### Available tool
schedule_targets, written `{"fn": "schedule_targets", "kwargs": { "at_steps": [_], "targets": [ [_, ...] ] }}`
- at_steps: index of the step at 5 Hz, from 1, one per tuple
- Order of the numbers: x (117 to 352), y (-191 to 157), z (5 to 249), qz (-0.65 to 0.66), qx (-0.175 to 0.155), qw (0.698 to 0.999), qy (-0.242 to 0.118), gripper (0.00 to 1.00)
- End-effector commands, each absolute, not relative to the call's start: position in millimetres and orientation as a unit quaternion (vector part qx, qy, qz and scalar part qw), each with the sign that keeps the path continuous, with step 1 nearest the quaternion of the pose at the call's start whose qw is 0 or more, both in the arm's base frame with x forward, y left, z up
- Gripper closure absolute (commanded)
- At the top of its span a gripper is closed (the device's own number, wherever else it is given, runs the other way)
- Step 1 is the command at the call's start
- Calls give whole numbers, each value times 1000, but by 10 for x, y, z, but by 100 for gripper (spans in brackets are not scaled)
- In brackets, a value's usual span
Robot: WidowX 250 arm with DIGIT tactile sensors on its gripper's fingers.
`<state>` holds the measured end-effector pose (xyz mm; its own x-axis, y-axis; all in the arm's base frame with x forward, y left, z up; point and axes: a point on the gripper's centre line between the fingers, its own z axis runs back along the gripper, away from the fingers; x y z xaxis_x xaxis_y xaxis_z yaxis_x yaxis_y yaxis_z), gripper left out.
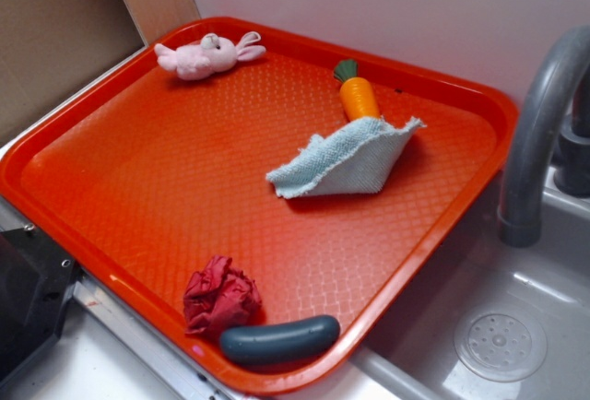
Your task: Grab the carrot.
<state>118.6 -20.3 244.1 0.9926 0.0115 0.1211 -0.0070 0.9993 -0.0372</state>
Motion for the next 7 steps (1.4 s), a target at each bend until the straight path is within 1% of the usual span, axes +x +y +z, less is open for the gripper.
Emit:
{"fn": "schedule_targets", "kwargs": {
  "at_steps": [1, 2, 3, 4, 5, 6, 7],
  "targets": [
    [1186, -203, 2441, 5, -18, 998, -61, 0],
    [1387, -250, 2247, 135, -73, 987, -42, 0],
    [1592, -282, 2078, 256, -83, 961, -58, 0],
    [1870, -335, 1879, 320, -97, 937, -104, 0],
    [2182, -387, 1721, 335, -98, 927, -135, 0],
    [2430, -508, 1620, 339, -100, 924, -146, 0],
    [2572, -674, 1521, 351, -82, 921, -147, 0]
  ]
}}
